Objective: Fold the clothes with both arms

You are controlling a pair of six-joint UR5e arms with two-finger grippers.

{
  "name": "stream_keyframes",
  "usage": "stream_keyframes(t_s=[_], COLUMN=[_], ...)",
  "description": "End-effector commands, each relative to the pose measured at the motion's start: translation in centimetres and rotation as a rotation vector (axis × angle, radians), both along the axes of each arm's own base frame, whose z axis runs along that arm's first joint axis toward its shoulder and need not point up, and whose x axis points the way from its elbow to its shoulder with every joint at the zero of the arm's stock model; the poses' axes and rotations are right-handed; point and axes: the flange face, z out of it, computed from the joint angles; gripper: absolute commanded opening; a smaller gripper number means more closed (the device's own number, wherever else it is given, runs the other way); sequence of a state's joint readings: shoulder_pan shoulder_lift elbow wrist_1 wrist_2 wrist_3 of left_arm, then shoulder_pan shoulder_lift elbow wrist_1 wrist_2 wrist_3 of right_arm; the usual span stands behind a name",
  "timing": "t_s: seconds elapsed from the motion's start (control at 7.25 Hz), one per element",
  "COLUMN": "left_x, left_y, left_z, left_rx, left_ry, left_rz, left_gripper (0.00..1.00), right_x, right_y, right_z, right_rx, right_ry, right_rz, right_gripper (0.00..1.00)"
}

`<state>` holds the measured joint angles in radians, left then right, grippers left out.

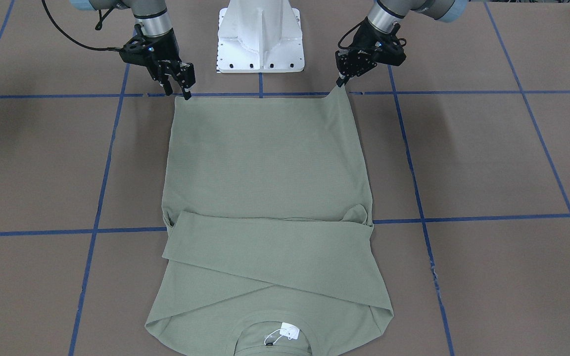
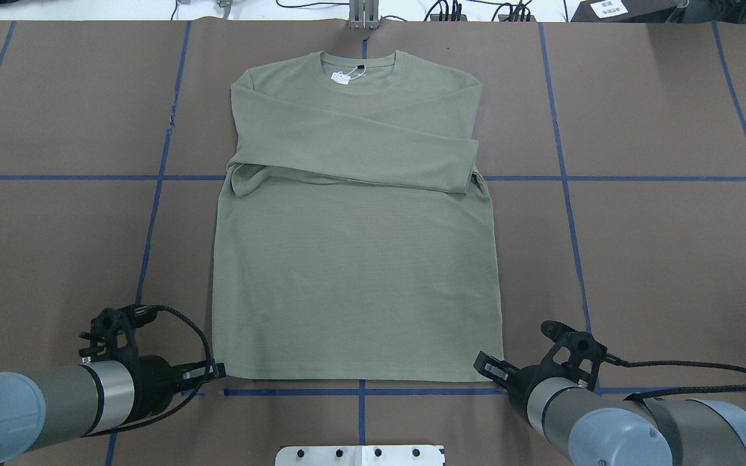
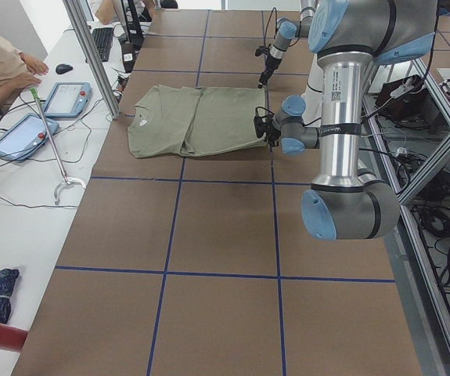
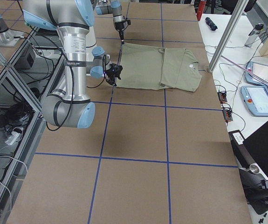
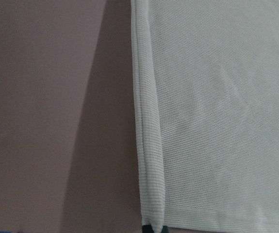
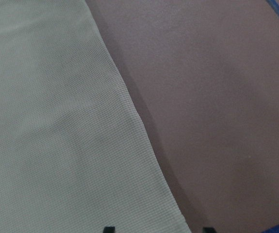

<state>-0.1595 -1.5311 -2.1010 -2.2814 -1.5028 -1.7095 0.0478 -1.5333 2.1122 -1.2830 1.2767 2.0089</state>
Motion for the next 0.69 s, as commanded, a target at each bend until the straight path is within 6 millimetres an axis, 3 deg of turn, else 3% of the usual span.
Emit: stream_keyframes(t_s=[0.0,0.28,0.41,0.55], left_x=[-0.1,-0.1,-0.1,-0.1], left_y=[0.0,0.0,0.0,0.0], left_z=[0.0,0.0,0.0,0.1], left_rx=[-0.001,-0.001,0.000,-0.001], left_ry=[0.002,0.002,0.000,-0.001], left_rz=[0.000,0.000,-0.001,-0.001], left_gripper=[0.00,0.00,0.00,0.00], right_x=[-1.0,-1.5,-1.6,-1.9], right_y=[0.9,1.0,1.0,0.9], right_z=[1.2,1.5,1.3,0.4], right_rx=[0.015,0.025,0.026,0.026], right_ry=[0.028,0.037,0.033,0.014], right_rz=[-0.004,-0.003,-0.004,0.000], right_gripper=[0.70,0.70,0.61,0.18])
